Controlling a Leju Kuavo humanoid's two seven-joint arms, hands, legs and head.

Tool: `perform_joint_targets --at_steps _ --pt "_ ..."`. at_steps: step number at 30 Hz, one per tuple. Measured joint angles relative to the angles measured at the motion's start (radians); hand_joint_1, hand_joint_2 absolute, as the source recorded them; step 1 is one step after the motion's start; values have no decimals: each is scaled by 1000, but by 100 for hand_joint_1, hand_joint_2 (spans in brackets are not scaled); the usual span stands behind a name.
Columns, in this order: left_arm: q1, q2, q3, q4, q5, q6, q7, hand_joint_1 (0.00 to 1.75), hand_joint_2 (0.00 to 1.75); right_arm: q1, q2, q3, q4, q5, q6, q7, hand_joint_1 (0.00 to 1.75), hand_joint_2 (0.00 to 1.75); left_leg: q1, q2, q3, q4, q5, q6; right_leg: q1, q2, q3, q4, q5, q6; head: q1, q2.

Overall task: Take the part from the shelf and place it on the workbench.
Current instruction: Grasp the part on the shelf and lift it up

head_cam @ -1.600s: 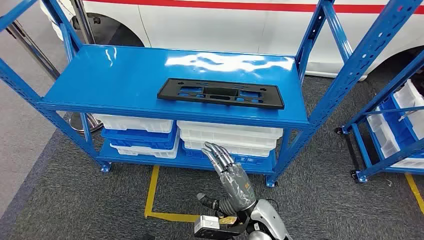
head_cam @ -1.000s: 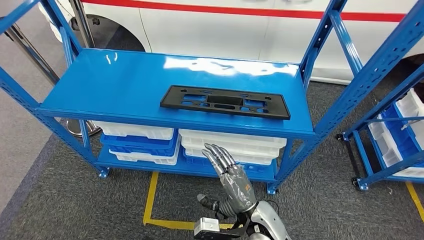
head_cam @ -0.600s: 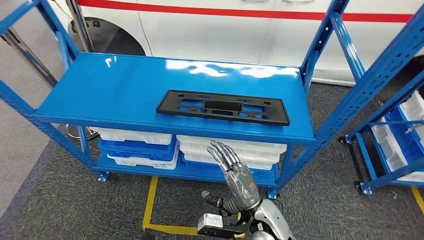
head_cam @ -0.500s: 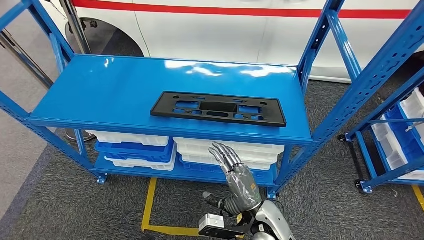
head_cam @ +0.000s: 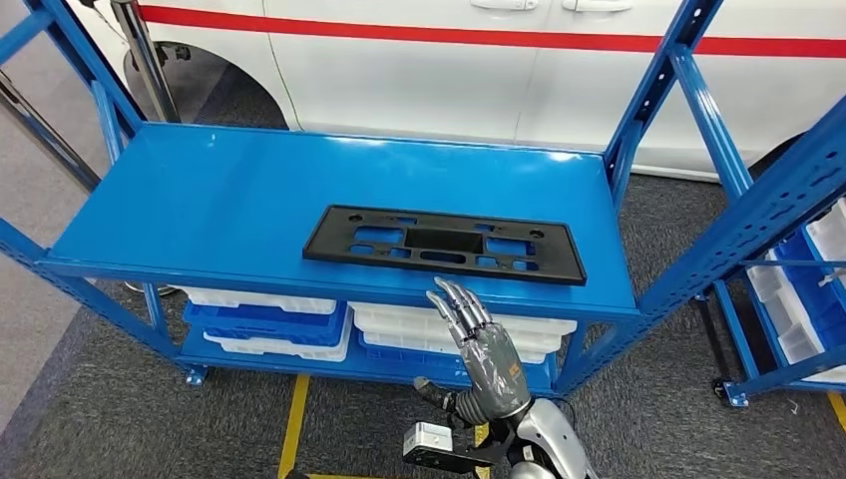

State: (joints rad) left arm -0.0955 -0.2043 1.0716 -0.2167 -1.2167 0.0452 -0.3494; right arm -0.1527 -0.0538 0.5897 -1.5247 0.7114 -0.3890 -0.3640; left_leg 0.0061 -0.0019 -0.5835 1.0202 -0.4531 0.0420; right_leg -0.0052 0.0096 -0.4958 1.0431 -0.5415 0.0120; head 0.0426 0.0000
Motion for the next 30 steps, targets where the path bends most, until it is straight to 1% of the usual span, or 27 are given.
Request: perform_joint_targets --at_steps 1,2,4,5,6,7,8,9,10,11,13,14,15,16,17,18,19,20,21,22,23,24,25,26,27,28,30 --pt "0 0 0 0 0 0 0 0 0 -1 -1 -3 -3 3 0 0 0 175 2 0 11 -4 -4 6 -1 -1 -17 35 -14 5 0 0" --pt "0 0 0 0 0 0 0 0 0 -2 -3 -6 -5 5 0 0 0 175 2 0 20 -7 -8 10 -2 -2 -47 89 -34 9 1 0" --pt "-2 0 0 0 0 0 0 0 0 -3 -6 -9 -6 8 0 0 0 175 1 0 33 -8 -21 14 -3 -3 -135 214 -74 15 1 0" --pt "-2 0 0 0 0 0 0 0 0 -1 -8 -10 -7 9 0 0 0 175 1 -1 40 -8 -28 13 -4 -3 -171 250 -79 15 1 0" --pt "-1 0 0 0 -1 0 0 0 0 0 -10 -10 -7 10 0 0 0 175 0 -1 51 -8 -37 13 -4 -3 -192 254 -64 15 1 0" --pt "0 0 0 0 -1 0 0 0 0 0 -12 -10 -7 11 0 0 0 175 0 -2 63 -8 -46 11 -3 -3 -195 222 -28 12 1 0" --pt "1 -1 0 0 -1 0 0 0 0 0 -13 -10 -8 11 0 0 0 175 0 -2 78 -8 -56 9 -2 -4 -183 159 27 7 1 0" --pt "2 -2 0 1 -2 0 0 0 0 0 -15 -11 -9 11 0 0 0 175 0 -3 92 -9 -66 6 1 -5 -169 99 72 1 1 0" --pt "1 -3 0 1 -2 0 0 0 0 -1 -16 -11 -9 12 0 0 0 175 0 -3 100 -10 -74 2 5 -6 -158 47 97 -5 1 0" --pt "0 -3 0 2 -2 -1 1 0 0 0 -18 -12 -11 13 0 1 0 175 -1 -4 104 -13 -81 -4 9 -8 -151 14 114 -12 1 0" --pt "-2 -4 -1 2 -3 -1 1 0 0 1 -21 -14 -13 15 0 2 0 175 -3 -3 112 -14 -88 -16 12 -7 -144 -4 105 -24 2 0" --pt "-2 -4 -1 2 -4 0 2 0 0 2 -22 -14 -16 17 -1 2 0 175 -3 -3 119 -12 -93 -21 9 -6 -133 -9 108 -30 3 0" --pt "-2 -4 -1 2 -4 0 2 0 0 1 -22 -15 -17 18 -1 2 0 175 -4 -2 124 0 -98 -25 6 -4 -121 -14 103 -35 2 0" --pt "-3 -3 -1 2 -4 0 2 0 0 -1 -22 -15 -18 19 -2 2 0 175 -3 -2 114 28 -110 -29 3 -5 -108 -18 99 -40 1 0" --pt "-5 -3 -1 3 -4 0 2 0 0 -2 -23 -15 -19 20 -2 3 0 175 -1 -2 86 79 -128 -33 1 -5 -98 -21 94 -44 1 0" --pt "-7 -3 -1 3 -4 0 2 0 0 -3 -23 -15 -19 20 -2 3 0 175 0 -2 49 141 -150 -37 2 -6 -90 -23 87 -48 0 0" --pt "-8 -3 -1 3 -4 0 2 0 0 -3 -23 -15 -19 21 -2 3 0 175 1 -2 3 208 -174 -41 2 -7 -82 -23 79 -49 -1 0" --pt "-7 -3 -1 3 -4 0 2 0 0 -2 -23 -16 -19 22 -2 4 0 175 3 -2 -36 253 -187 -42 2 -6 -73 -23 70 -49 -1 0" --pt "-6 -3 -1 3 -4 1 2 0 0 -1 -23 -16 -19 22 -2 4 0 175 3 -2 -60 266 -182 -44 2 -4 -62 -23 61 -48 -1 0" --pt "-4 -3 -2 3 -5 1 2 0 0 -1 -23 -16 -19 22 -2 4 0 175 4 -2 -72 248 -157 -45 2 -2 -48 -22 51 -47 -1 0" --pt "-3 -3 -2 3 -5 2 2 0 0 -1 -23 -16 -19 22 -2 5 0 175 4 -2 -66 195 -108 -44 2 -1 -32 -22 40 -45 -1 0" --pt "-1 -2 -1 3 -5 3 3 0 0 -1 -23 -16 -19 22 -2 5 0 175 4 -2 -58 132 -51 -42 1 0 -20 -20 29 -42 0 0" --pt "0 -2 -1 3 -6 7 5 0 0 -1 -23 -16 -19 22 -2 6 0 175 1 -2 -52 80 -11 -39 1 1 -10 -18 19 -38 0 0" --pt "-1 -2 -1 4 -7 14 9 0 0 -1 -23 -16 -18 22 -3 7 0 175 -1 -2 -50 46 19 -33 2 1 -7 -15 11 -33 0 0" --pt "-2 -2 -2 4 -9 23 13 0 0 -1 -23 -16 -18 23 -3 7 0 175 -4 -2 -52 33 27 -27 2 1 -9 -12 6 -28 1 0" --pt "-3 -2 -2 4 -10 34 17 0 0 -1 -23 -16 -18 24 -3 8 0 175 -7 -3 -52 30 22 -21 2 1 -10 -12 2 -23 1 0" --pt "-4 -2 -3 4 -13 50 22 0 0 0 -24 -16 -21 25 -4 9 0 175 -4 -2 -42 18 23 -10 2 1 -10 -8 -10 -12 1 0"
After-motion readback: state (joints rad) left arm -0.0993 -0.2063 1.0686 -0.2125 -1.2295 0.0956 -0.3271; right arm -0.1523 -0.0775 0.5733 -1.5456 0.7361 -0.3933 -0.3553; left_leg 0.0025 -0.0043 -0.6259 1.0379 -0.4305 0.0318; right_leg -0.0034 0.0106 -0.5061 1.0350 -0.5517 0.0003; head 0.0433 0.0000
